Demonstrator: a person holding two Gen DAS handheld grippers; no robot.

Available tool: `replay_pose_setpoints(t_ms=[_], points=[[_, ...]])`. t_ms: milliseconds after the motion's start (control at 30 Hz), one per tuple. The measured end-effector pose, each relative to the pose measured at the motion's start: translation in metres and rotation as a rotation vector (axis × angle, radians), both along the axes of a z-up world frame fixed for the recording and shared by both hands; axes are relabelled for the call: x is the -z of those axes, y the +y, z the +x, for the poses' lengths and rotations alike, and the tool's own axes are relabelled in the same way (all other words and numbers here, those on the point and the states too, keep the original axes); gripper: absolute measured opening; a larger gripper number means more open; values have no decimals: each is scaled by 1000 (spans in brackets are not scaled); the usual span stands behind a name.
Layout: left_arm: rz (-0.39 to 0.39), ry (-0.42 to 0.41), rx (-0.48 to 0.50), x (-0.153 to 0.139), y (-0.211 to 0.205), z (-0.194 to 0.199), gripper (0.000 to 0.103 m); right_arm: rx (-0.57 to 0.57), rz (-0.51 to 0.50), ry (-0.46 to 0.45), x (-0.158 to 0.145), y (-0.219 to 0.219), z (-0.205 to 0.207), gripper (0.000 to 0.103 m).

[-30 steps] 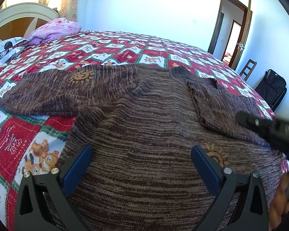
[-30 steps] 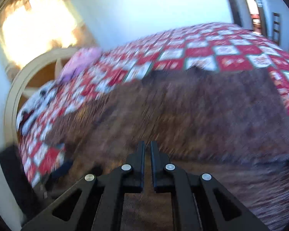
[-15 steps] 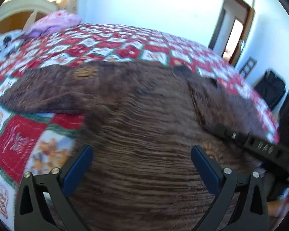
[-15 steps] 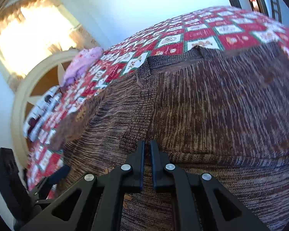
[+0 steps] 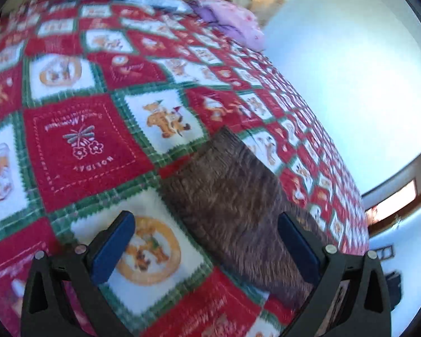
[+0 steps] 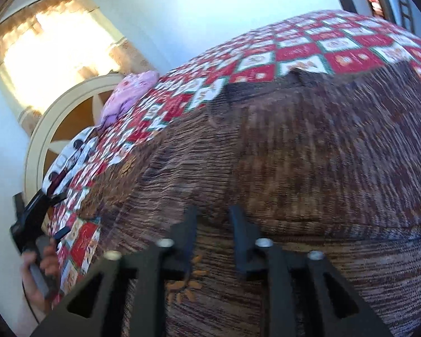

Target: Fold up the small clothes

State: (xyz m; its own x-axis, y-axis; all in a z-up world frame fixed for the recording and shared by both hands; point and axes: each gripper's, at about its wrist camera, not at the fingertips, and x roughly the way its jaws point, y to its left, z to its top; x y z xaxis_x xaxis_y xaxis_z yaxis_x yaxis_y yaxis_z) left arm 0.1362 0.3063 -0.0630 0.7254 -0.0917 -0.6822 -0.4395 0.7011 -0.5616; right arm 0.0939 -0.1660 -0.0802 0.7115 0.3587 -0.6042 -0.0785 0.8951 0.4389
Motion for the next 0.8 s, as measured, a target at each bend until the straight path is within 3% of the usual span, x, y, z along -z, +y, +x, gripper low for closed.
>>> replay_pose_setpoints(t_ms=[100, 167, 300, 367, 433, 500, 633, 800], points=[[60, -16, 22, -2, -5, 8, 102, -8, -117, -5, -4, 18, 0, 52], [69, -11, 42, 2, -10, 12, 94, -6, -160, -2, -4, 23, 0, 52], [106, -38, 37, 7, -12, 9, 78, -6, -137, 0, -3, 20, 2, 52], [116, -45, 41, 8, -13, 9, 78, -6, -123, -1, -2, 18, 1, 52], [105, -45, 46, 8, -12, 11, 59, -6, -122, 0, -2, 18, 1, 52], [62, -28, 43, 15, -8, 15, 19, -6, -122, -1, -2, 18, 1, 52], [-35, -55, 19, 23, 5, 10, 12, -6, -106, -2, -2, 16, 0, 52], [71, -15, 31, 12, -11, 18, 11, -8, -56, -5, 0, 10, 0, 52]])
